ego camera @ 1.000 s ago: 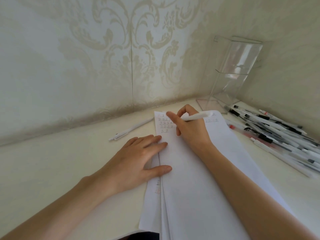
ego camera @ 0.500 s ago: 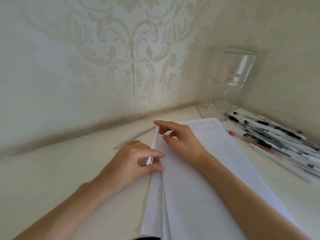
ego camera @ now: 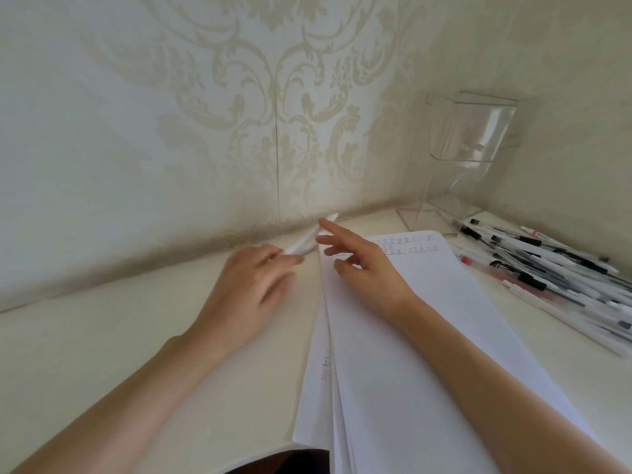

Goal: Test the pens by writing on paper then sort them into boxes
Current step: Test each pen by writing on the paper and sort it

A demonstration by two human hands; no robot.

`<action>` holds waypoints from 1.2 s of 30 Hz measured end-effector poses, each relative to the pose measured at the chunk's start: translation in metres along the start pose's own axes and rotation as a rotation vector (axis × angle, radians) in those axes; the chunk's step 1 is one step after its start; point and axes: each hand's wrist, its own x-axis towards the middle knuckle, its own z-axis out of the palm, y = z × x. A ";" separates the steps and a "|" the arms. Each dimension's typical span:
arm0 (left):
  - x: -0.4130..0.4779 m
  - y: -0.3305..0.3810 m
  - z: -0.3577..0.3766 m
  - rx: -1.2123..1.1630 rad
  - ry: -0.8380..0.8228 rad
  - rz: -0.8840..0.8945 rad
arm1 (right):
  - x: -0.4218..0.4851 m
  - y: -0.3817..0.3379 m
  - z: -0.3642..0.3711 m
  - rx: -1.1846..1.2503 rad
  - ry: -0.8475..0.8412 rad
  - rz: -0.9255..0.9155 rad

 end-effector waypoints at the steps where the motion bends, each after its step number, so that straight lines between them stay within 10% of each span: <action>1: 0.000 -0.006 -0.002 0.074 0.066 -0.055 | 0.000 0.002 -0.001 -0.003 0.024 0.023; 7: -0.002 -0.022 -0.007 0.249 0.063 -0.319 | 0.000 0.003 0.000 -0.100 0.073 0.093; 19: -0.011 0.064 0.015 -0.021 -0.644 0.153 | -0.079 0.019 -0.124 -1.042 0.396 0.495; 25: -0.011 0.064 0.016 -0.060 -0.629 0.155 | -0.100 0.034 -0.133 -1.162 0.399 0.669; 36: -0.011 0.061 0.008 0.017 -0.245 0.047 | -0.068 -0.001 -0.094 -0.961 0.308 0.085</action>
